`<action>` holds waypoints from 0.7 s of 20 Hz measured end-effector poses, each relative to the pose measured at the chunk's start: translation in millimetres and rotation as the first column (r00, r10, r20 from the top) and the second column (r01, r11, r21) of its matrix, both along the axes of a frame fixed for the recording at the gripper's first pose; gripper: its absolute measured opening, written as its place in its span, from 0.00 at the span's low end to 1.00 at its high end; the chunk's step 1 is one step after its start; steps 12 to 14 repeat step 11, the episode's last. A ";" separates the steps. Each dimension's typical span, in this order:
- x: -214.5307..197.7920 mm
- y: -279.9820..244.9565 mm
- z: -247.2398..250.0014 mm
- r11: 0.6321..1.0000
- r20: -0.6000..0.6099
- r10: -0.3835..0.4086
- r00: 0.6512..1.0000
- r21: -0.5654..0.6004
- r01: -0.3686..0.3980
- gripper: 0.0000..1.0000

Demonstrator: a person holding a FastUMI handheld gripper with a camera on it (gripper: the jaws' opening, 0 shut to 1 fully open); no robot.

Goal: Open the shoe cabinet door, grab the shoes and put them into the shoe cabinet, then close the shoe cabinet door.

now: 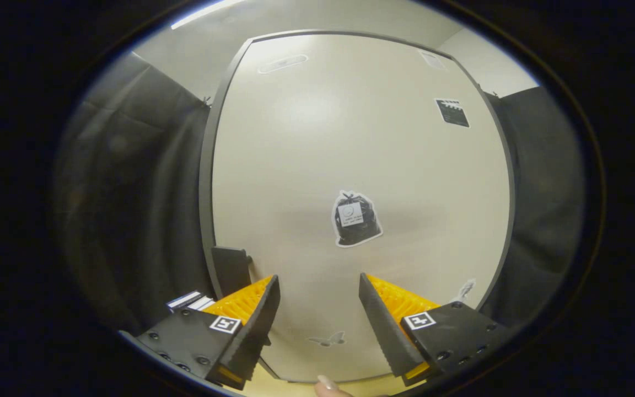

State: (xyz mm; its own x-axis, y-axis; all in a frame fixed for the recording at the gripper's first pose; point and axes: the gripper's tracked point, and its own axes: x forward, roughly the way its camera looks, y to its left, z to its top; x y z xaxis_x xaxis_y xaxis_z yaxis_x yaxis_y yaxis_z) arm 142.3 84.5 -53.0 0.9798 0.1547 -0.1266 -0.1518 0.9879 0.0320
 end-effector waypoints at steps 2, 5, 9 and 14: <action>-1.2 1.0 0.7 1.000 0.004 0.007 1.000 0.001 -0.007 0.92; 0.0 0.6 0.0 1.000 0.002 0.026 1.000 0.013 -0.026 0.92; 0.7 -0.7 -0.7 0.999 0.005 0.040 0.999 0.018 -0.040 0.92; -0.6 -2.4 -0.3 0.999 0.004 0.034 0.999 0.023 -0.034 0.92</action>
